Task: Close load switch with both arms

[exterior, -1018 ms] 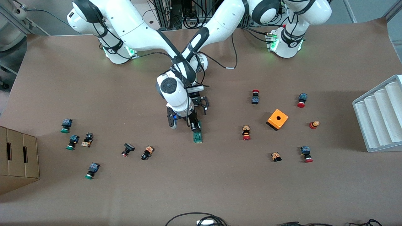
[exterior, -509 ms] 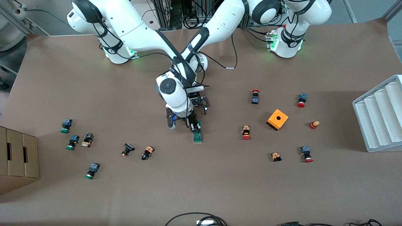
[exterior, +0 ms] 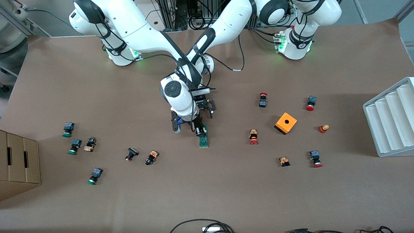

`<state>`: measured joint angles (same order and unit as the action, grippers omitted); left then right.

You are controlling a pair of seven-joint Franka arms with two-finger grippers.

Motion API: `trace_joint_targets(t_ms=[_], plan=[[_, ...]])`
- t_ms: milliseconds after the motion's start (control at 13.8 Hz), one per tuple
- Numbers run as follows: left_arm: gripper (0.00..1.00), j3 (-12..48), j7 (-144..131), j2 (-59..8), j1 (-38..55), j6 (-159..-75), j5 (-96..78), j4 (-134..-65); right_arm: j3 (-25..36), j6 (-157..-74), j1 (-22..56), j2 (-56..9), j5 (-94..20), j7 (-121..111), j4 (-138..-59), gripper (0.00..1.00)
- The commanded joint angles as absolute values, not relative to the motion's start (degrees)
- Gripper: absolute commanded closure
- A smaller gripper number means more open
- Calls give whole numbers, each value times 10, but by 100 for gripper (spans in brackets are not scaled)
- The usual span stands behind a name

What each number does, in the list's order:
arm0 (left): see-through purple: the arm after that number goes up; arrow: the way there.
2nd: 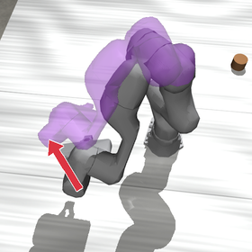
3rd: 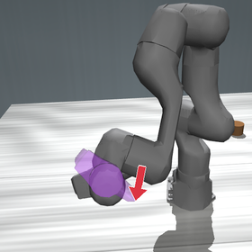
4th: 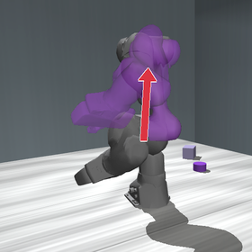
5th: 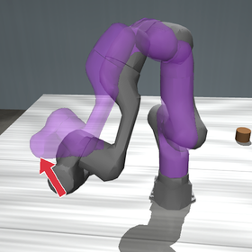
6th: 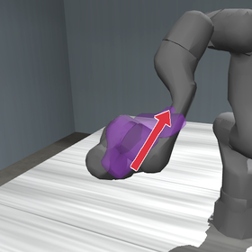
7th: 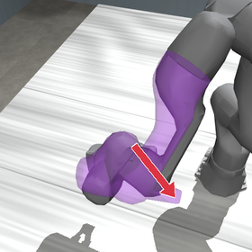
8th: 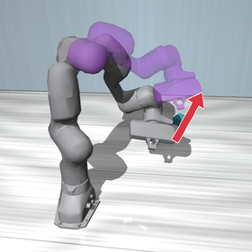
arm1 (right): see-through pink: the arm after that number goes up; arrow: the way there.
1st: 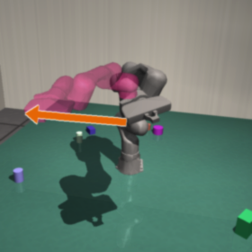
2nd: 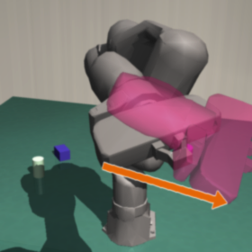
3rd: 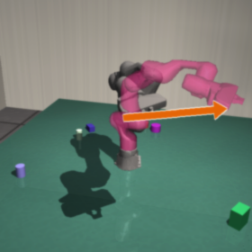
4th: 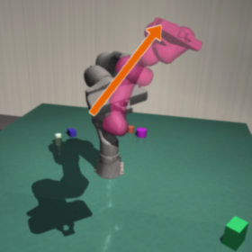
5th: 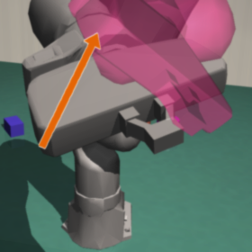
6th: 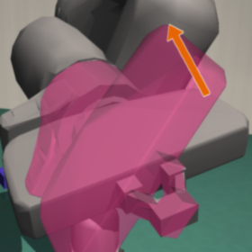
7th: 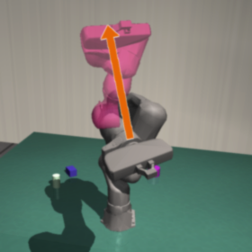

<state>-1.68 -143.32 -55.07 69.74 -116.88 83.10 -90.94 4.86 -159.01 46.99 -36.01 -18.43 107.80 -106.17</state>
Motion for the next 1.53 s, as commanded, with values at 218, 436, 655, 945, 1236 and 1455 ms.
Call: trace_joint_targets(t_ms=[218,436,655,945,1236,1455], plan=[[0,-14,-1450,-590,693,-1194,824,-897,58,-1596,455,-372,-211,1068,-1009,58],[0,-14,-1451,-590,693,-1194,824,-897,58,-1595,454,-372,-211,1068,-1009,58],[0,-14,-1450,-591,693,-1194,824,-897,60,-1595,454,-374,-211,1068,-1005,59],[0,-14,-1450,-591,693,-1194,824,-897,63,-1595,454,-379,-212,1068,-996,70],[0,-14,-1450,-591,693,-1194,824,-897,71,-1585,454,-383,-223,1068,-977,71],[0,-14,-1450,-591,693,-1194,824,-897,72,-1585,448,-395,-222,1068,-969,71]])
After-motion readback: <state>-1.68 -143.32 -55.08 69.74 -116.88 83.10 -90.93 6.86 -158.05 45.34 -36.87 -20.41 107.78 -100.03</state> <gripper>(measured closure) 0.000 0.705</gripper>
